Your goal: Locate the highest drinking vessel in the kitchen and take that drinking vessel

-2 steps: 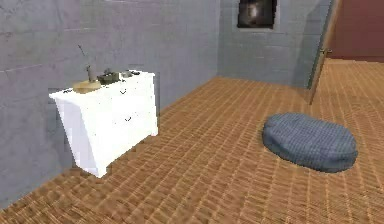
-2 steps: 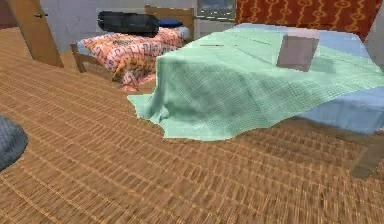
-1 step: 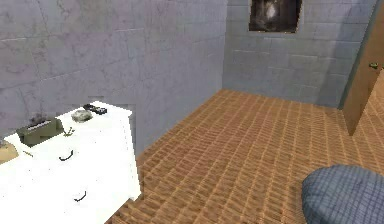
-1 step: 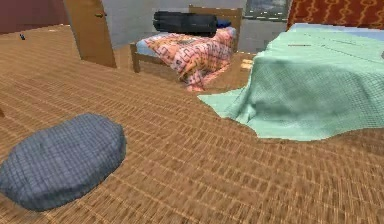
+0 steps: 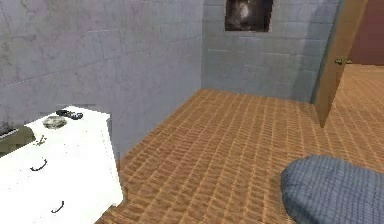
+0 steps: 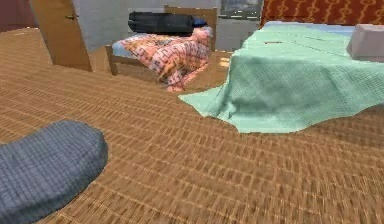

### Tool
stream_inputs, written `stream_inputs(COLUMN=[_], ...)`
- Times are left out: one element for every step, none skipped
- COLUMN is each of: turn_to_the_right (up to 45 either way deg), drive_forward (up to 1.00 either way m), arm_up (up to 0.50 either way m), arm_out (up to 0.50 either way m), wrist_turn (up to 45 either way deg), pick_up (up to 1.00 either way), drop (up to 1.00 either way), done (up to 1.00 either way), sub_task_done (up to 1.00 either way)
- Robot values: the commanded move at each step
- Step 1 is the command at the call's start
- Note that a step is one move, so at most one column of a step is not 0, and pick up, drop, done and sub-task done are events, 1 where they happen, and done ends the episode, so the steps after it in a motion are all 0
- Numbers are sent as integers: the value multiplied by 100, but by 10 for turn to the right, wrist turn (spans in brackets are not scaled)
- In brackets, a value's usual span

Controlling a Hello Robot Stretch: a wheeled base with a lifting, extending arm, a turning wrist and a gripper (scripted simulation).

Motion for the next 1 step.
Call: stream_inputs(turn_to_the_right=[0], drive_forward=[25], arm_up=[0], arm_out=[0], wrist_turn=[0], pick_up=[0], drop=[0], done=[0], sub_task_done=[0])
